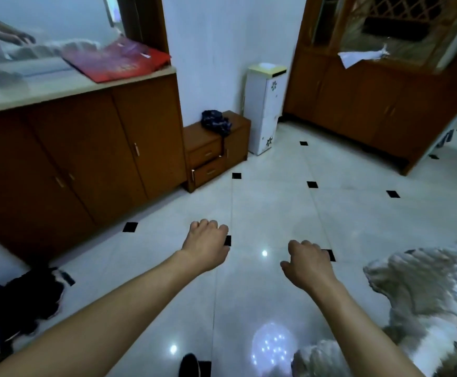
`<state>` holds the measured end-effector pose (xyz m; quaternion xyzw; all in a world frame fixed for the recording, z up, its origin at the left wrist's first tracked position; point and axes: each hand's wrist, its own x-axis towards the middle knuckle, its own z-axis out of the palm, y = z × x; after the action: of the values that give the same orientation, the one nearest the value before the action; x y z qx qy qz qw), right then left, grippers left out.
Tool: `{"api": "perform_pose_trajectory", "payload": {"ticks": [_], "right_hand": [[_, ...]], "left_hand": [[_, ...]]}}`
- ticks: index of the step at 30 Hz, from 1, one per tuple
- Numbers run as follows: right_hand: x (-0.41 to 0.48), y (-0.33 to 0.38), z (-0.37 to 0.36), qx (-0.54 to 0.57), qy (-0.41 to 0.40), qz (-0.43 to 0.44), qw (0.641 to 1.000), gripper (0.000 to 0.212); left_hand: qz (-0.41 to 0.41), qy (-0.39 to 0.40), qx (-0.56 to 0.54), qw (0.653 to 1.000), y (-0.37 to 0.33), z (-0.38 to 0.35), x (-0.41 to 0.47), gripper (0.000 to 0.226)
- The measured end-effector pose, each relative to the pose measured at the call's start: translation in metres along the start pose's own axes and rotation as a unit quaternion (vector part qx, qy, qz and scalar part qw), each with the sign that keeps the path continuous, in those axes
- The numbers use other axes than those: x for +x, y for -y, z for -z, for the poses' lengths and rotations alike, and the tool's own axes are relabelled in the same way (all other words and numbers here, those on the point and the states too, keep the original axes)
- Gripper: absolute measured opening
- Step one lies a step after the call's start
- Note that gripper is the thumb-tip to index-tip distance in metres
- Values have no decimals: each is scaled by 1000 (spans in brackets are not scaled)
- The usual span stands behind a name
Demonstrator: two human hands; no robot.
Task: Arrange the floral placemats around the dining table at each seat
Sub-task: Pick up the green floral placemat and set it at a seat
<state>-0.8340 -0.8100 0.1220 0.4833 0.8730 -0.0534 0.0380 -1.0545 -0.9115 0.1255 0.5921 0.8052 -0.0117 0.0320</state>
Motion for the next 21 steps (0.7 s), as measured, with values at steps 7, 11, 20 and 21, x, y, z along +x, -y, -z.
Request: {"api": "perform_pose_trajectory", "payload": {"ticks": [7,11,20,21], "right_hand": [[101,-35,28,3,-8,-121,993,33],[150,-93,27,16,4,-204,979,37],[297,-236,39,53,8,-252,966,31],[314,-252,45,53,7,-253,966,32]], "left_hand": [[-119,-6,20,993,-4,26,171,35],[-188,0,22,982,-48,27,264,34],[-229,24,39,972,-151,36,456,35],[-231,24,41,972,-163,38,477,36]]}}
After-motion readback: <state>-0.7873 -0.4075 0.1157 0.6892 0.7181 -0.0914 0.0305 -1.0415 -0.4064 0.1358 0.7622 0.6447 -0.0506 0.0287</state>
